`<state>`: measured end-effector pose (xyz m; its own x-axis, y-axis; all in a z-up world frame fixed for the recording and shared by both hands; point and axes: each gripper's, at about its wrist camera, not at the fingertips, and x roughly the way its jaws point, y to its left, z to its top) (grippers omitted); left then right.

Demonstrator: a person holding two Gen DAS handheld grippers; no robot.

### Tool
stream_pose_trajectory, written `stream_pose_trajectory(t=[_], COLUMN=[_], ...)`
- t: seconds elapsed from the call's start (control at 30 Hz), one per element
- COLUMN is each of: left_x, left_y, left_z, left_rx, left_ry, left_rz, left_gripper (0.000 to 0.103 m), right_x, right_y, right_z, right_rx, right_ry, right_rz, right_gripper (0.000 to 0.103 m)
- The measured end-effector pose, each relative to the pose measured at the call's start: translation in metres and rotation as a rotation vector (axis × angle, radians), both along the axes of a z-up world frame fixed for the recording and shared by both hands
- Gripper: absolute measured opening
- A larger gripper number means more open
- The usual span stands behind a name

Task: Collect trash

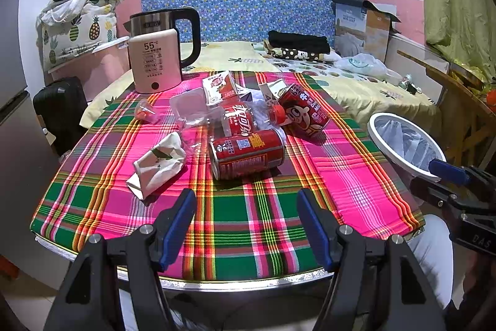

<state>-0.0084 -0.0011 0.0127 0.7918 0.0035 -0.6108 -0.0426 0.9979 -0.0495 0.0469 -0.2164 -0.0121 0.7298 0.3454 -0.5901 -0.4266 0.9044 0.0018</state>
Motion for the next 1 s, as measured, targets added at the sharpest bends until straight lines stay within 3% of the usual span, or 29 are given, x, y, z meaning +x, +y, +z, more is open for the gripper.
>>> stream_pose_trajectory(t=[1.0], left_x=[-0.0017], left_y=[0.0023], left_z=[0.0019], left_rx=[0.001], left_ry=[-0.003], left_rz=[0.000], left_gripper=[0.069], right_x=[-0.0017], right_y=[-0.0004], right_z=[-0.0012], right_rx=[-0.001], right_ry=[-0.001], right_rz=[-0.003], right_gripper=[0.066])
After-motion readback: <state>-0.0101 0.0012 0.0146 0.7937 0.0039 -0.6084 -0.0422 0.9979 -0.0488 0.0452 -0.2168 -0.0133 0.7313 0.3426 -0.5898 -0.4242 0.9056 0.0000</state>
